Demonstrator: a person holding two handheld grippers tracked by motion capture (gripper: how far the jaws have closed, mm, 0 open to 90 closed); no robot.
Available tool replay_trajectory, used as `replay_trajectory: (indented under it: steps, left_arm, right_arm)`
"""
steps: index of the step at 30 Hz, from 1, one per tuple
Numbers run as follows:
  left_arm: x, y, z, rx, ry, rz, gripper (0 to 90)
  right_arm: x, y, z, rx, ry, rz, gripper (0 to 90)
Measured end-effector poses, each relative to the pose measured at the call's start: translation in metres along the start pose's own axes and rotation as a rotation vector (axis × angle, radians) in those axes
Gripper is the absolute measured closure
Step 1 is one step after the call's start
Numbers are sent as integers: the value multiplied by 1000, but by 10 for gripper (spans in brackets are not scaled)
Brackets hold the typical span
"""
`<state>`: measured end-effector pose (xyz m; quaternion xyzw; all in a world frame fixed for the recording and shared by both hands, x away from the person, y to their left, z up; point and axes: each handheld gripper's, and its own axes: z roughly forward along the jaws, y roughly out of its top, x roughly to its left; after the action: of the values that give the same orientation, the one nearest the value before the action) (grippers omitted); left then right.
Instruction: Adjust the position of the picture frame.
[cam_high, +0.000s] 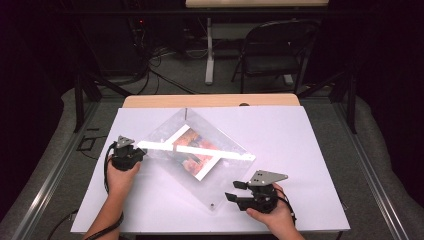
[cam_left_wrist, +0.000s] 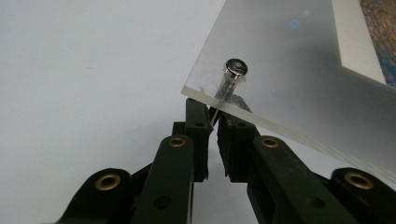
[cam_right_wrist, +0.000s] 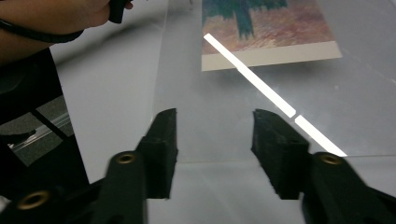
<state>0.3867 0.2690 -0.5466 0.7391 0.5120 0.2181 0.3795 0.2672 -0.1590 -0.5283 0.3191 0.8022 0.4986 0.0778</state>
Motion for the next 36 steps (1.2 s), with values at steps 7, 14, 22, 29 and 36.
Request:
replay_trajectory:
  steps: [7, 14, 22, 29, 36]
  left_arm:
    - [-18, -5, -20, 0, -43, 45, 828]
    - [-38, -6, -35, -31, -109, 66, 831]
    - [-51, -8, -39, -22, -138, 84, 832]
    - [-60, -10, -39, -12, -172, 107, 833]
    - [-81, -11, -40, -11, -241, 157, 842]
  right_arm:
    - [23, 6, 20, 53, 120, -9, 772]
    - [33, 6, 37, 133, 192, 20, 843]
    - [31, 6, 42, 233, 149, 50, 897]
    - [24, 7, 36, 301, 49, 41, 900]
    - [-12, 7, 21, 256, 32, 211, 900]
